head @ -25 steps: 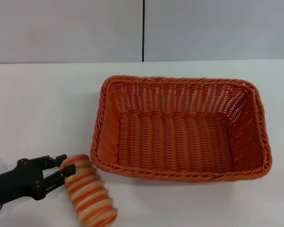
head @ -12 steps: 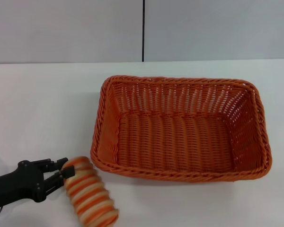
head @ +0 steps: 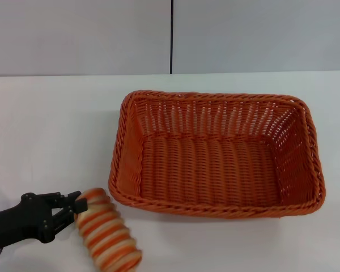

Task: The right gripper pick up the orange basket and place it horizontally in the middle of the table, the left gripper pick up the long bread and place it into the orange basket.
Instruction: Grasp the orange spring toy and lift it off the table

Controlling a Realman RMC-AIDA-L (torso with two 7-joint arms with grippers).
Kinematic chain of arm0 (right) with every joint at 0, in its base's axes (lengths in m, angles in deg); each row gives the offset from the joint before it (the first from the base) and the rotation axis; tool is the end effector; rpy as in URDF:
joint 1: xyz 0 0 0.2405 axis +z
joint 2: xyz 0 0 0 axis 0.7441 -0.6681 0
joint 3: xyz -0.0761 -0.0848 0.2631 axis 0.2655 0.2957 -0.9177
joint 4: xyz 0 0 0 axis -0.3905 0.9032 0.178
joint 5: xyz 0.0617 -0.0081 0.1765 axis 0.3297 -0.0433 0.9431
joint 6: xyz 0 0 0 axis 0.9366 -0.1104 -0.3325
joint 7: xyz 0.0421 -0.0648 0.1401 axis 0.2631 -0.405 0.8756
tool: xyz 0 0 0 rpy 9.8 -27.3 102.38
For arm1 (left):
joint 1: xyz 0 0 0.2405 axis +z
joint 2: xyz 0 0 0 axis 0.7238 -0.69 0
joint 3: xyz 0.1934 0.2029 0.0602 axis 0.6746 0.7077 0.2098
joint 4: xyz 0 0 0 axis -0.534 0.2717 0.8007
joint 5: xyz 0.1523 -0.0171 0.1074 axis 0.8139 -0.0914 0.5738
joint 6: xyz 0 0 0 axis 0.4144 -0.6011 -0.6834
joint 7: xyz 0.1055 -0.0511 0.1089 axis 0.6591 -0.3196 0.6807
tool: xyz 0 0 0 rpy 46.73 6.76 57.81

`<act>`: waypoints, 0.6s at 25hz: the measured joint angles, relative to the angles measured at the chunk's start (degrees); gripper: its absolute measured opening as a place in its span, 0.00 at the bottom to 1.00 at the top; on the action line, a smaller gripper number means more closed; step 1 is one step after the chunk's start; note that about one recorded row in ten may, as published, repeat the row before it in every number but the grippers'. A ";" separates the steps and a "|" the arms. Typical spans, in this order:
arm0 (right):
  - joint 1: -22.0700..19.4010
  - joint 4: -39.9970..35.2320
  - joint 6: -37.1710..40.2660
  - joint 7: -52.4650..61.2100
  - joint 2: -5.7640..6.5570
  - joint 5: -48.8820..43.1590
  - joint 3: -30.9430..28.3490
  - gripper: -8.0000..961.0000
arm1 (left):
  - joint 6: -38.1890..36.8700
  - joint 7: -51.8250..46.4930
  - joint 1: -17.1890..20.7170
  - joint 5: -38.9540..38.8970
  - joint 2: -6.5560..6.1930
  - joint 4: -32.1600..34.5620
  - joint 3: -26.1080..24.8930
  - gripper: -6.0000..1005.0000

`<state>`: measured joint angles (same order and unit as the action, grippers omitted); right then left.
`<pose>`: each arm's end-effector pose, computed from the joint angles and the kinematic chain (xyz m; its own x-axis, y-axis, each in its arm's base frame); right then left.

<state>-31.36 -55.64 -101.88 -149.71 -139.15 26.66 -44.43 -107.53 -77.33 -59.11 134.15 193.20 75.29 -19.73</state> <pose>0.4292 0.2683 0.1142 0.4061 0.1491 -0.9016 -0.9138 0.0685 -0.4003 -0.3658 0.2143 -0.0325 0.6371 0.5139 0.5745 0.6911 -0.7109 -0.1305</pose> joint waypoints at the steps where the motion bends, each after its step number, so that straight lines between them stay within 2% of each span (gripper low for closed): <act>1: 0.02 0.00 0.00 0.00 0.00 0.00 -0.11 0.42 | 0.00 0.00 0.00 0.00 0.01 0.00 0.00 0.22; 15: 0.08 -0.03 0.00 0.00 0.02 0.00 -0.31 0.42 | -0.10 0.00 -0.14 0.00 0.18 0.18 0.00 0.14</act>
<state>-31.28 -55.68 -101.88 -149.72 -139.13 26.65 -44.73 -107.63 -77.33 -59.25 134.15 193.38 75.47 -19.73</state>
